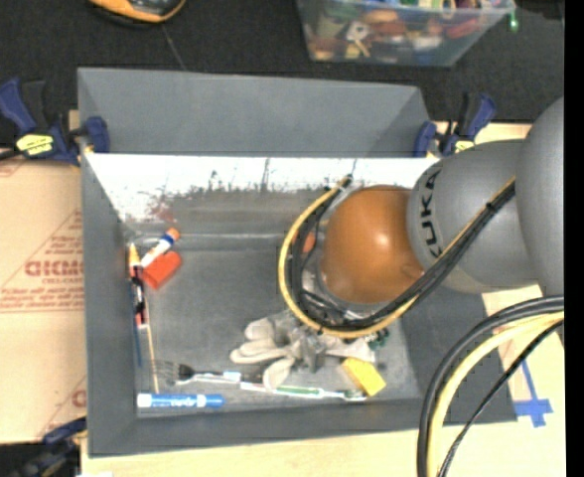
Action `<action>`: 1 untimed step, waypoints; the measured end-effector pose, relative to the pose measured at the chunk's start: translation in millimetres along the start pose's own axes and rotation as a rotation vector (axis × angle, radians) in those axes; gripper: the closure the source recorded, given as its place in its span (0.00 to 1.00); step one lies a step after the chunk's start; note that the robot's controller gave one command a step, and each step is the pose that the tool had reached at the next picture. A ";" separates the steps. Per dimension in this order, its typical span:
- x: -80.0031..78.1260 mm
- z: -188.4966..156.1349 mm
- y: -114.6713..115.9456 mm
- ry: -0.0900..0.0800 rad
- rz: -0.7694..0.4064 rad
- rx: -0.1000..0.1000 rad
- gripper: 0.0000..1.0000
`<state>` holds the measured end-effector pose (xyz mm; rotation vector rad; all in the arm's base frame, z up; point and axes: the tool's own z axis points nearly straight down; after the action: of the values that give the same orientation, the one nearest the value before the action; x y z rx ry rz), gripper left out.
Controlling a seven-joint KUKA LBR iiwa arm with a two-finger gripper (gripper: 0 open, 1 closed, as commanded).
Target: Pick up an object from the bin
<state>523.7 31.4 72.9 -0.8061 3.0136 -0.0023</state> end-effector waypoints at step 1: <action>-0.4 -11.0 -0.7 -0.003 0.002 0.002 1.00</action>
Offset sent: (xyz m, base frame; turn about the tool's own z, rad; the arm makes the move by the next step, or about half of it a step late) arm 0.0001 -0.0001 0.0432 0.0008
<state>524.1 31.0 83.9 -0.8024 3.0106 -0.0034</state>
